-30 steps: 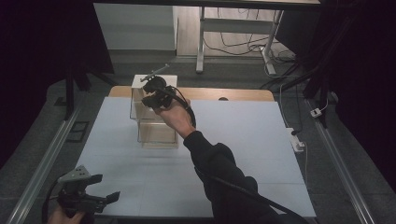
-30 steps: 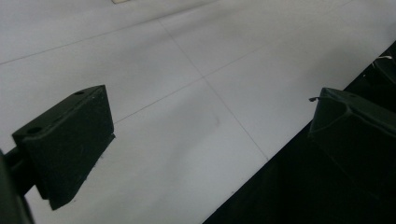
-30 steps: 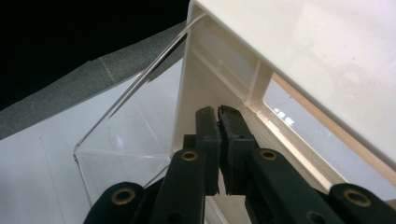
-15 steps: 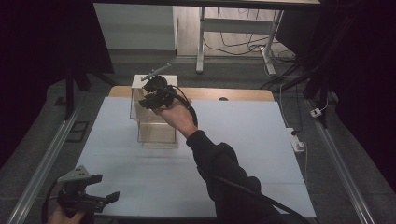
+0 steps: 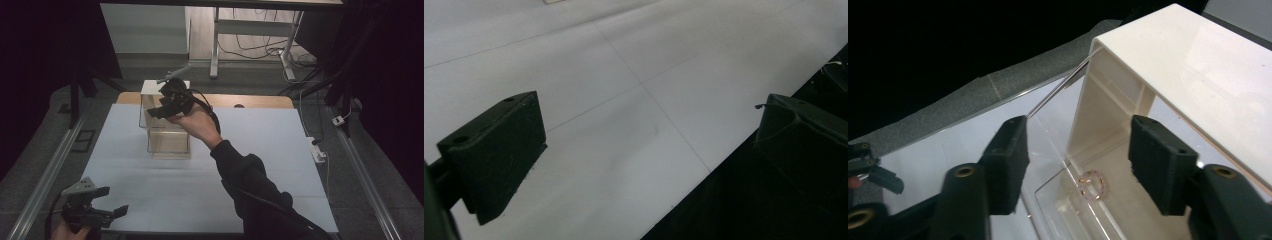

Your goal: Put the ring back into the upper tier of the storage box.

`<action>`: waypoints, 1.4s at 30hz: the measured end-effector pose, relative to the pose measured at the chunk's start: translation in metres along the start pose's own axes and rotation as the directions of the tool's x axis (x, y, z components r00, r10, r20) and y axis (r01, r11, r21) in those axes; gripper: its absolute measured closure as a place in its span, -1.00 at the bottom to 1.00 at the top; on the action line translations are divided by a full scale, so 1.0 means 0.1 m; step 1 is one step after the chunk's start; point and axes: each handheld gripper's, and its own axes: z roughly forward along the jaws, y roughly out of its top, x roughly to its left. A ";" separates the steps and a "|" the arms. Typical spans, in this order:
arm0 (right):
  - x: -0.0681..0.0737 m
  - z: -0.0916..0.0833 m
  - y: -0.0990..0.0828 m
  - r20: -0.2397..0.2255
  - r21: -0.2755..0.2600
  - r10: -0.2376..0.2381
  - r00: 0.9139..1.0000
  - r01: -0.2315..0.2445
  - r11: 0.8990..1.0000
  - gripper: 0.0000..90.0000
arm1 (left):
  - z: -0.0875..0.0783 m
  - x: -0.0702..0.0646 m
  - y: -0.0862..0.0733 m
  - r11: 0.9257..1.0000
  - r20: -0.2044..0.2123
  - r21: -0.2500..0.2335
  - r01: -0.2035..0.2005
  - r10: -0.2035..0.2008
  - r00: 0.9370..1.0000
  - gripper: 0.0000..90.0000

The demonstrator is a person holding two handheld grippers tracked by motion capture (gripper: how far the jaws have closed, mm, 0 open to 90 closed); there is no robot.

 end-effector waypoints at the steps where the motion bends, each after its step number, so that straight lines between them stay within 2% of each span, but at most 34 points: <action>1: 0.00 -0.02 0.00 -0.001 0.000 0.000 1.000 0.000 1.000 -0.16 | 0.00 0.00 0.00 1.000 0.000 0.000 0.000 0.000 1.000 -1.00; 18: 0.02 -0.31 -0.14 -0.017 -0.025 -0.017 1.000 0.016 1.000 -0.60 | 0.00 0.00 0.00 1.000 0.001 -0.002 -0.002 0.002 1.000 -1.00; 30: 0.03 -0.41 -0.30 -0.021 -0.020 -0.027 0.999 0.027 0.999 -0.75 | -0.01 0.00 0.00 1.000 0.001 -0.004 -0.001 0.001 1.000 -1.00; 42: -0.02 -0.48 -0.48 -0.023 -0.005 -0.008 1.000 0.008 1.000 -0.91 | -0.01 0.00 0.00 1.000 0.000 -0.004 -0.004 0.004 1.000 -1.00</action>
